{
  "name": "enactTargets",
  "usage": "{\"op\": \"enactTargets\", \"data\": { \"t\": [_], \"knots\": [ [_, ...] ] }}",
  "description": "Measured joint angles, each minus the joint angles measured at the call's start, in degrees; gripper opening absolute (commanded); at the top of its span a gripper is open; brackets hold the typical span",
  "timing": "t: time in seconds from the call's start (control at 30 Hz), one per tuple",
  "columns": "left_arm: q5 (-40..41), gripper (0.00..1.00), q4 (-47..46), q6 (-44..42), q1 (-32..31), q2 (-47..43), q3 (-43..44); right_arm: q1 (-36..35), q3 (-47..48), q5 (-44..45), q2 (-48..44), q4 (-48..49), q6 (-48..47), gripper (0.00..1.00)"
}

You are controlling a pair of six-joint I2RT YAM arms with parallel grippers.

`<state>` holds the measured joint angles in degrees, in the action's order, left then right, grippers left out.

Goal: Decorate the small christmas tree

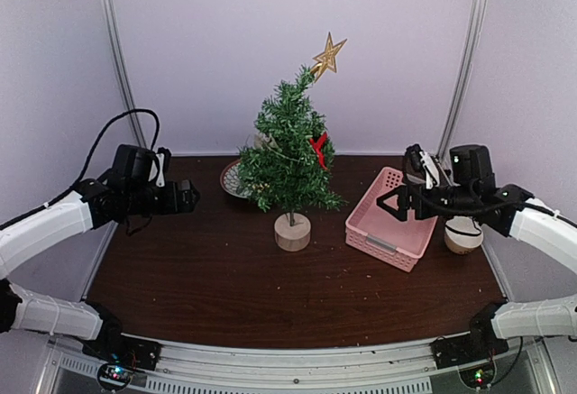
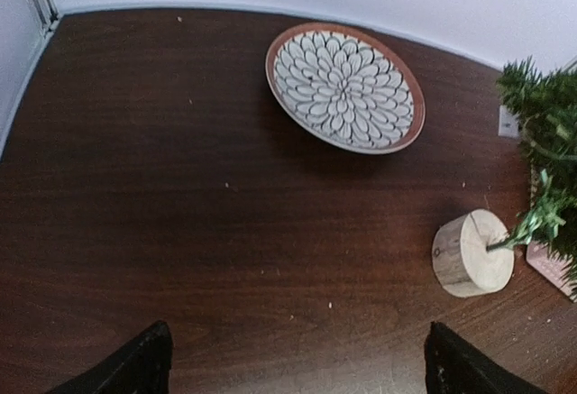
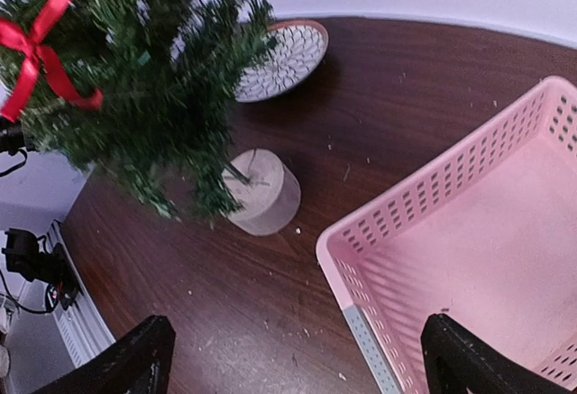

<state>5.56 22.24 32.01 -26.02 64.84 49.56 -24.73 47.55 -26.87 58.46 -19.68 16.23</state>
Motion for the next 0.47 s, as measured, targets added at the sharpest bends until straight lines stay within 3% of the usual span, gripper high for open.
{"op": "enactTargets", "data": {
  "t": [0.23,0.47],
  "knots": [
    [-2.40,0.98,-1.42,2.78,0.00,0.46,-8.44,0.00,-12.48,-0.33,-1.05,6.93,0.57,0.99],
    [-2.12,0.98,-1.18,5.03,0.00,0.15,-12.92,-0.02,-13.97,-0.31,-1.11,11.91,0.68,0.99]
  ]
}}
